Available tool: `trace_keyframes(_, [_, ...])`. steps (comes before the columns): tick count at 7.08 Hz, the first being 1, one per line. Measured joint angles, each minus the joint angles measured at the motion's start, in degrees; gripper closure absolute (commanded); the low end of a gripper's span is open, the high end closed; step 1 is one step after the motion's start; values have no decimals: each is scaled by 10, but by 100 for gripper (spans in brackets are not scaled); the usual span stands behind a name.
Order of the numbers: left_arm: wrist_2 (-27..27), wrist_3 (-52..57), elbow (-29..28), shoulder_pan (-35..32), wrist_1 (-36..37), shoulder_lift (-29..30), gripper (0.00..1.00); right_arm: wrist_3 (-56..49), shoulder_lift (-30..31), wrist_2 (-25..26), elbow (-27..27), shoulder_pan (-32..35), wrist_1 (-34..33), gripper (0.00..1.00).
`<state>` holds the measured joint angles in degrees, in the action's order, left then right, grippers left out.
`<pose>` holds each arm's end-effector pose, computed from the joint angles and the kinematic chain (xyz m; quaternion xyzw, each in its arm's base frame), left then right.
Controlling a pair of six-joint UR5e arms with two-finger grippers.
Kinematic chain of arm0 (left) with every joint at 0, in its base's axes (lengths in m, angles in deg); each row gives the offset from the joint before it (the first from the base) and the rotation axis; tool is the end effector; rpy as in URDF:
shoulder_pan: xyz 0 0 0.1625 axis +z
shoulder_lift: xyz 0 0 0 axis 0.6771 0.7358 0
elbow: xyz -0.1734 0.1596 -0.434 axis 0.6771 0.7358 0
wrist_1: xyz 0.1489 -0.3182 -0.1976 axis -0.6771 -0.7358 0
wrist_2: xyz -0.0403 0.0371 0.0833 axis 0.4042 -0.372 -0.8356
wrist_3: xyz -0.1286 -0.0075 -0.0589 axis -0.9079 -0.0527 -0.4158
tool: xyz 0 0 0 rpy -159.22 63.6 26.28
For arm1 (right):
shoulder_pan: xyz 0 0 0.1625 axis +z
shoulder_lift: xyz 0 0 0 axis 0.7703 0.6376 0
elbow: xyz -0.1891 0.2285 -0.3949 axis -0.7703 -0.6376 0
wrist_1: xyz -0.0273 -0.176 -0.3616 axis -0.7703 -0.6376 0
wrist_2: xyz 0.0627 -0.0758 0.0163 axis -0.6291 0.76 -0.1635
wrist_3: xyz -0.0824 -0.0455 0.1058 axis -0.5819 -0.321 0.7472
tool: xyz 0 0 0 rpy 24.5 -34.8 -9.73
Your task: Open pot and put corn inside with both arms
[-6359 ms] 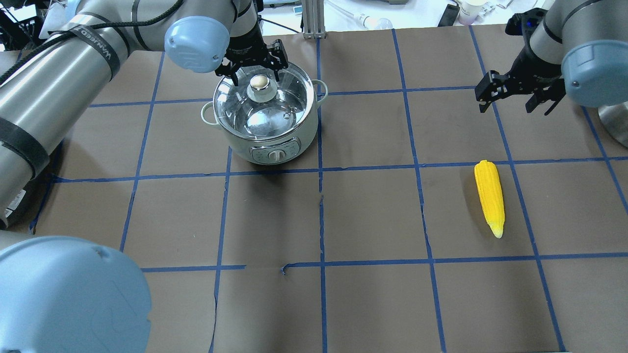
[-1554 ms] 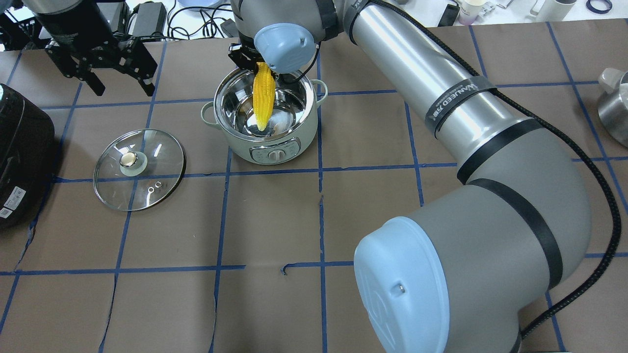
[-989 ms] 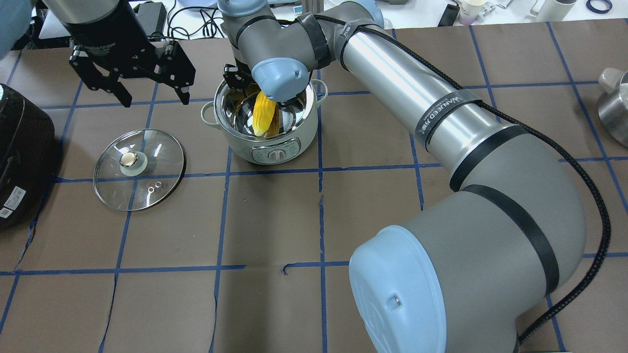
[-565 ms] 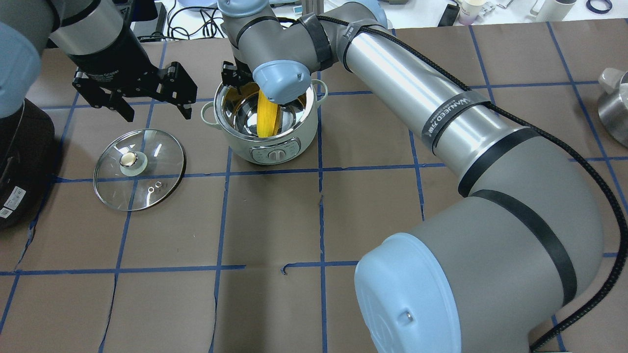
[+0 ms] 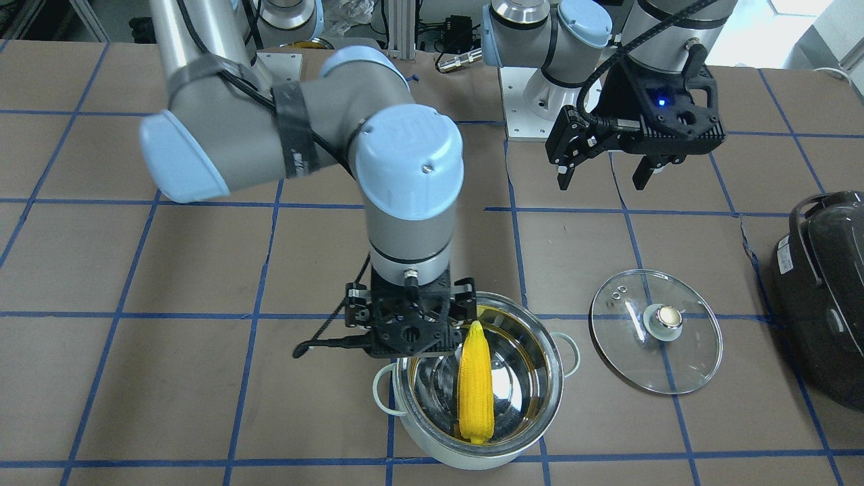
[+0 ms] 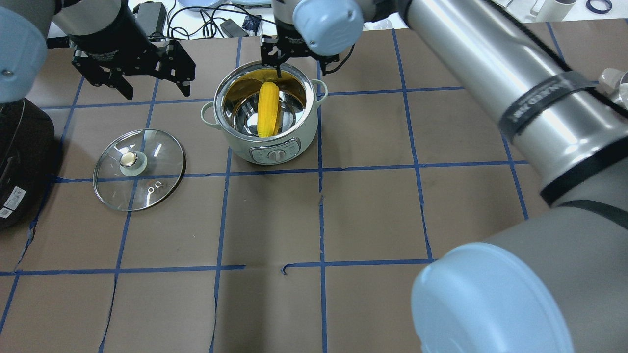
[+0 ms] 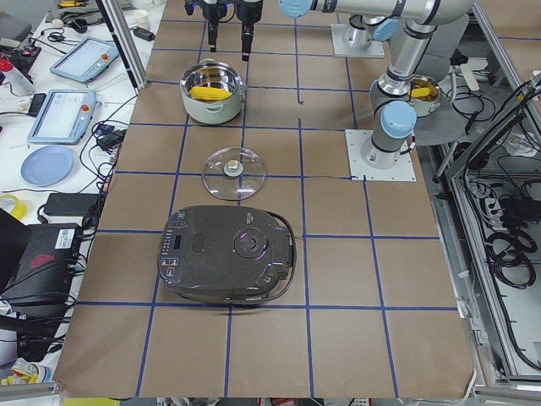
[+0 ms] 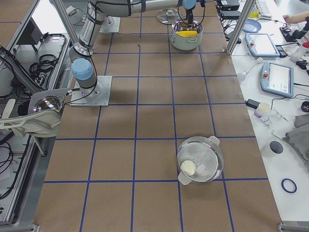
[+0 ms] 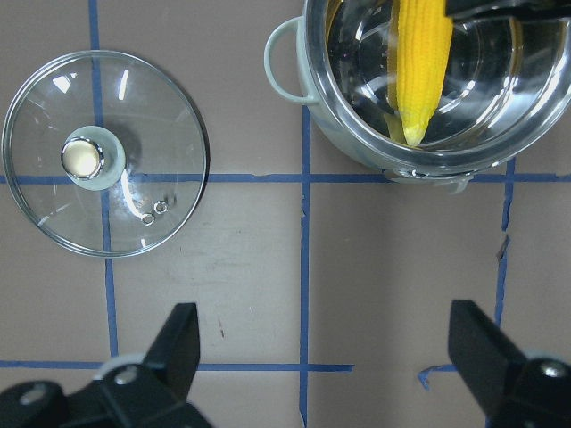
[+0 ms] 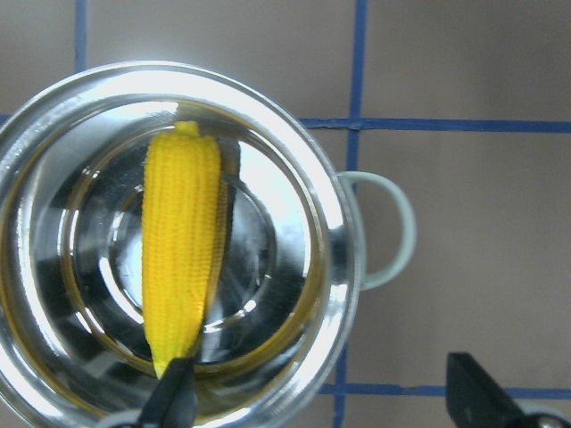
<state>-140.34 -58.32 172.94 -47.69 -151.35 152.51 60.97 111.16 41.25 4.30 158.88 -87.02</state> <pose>-0.1331 -0.5029 0.5485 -0.0115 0.9983 -0.0570 0.0092 0.3638 -0.6713 0.4400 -0.0224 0.9990 -0.0385 0.0075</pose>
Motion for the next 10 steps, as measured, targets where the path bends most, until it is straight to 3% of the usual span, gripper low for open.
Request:
trace_keyframes(3, [0,0,-4,0,-5,3,0,-135,148,1,99,-116,85,0])
trace_keyframes(6, [0,1,-2,-1,-4,3,0,-173,281,1,230,-145,61,0])
trace_keyframes(8, [1,1,-1,0,-2,2,0,-176,300,0,270,-147,-5,0])
trace_keyframes(10, [1,1,-1,0,-2,1,0,-178,299,-2,263,-149,-26,0])
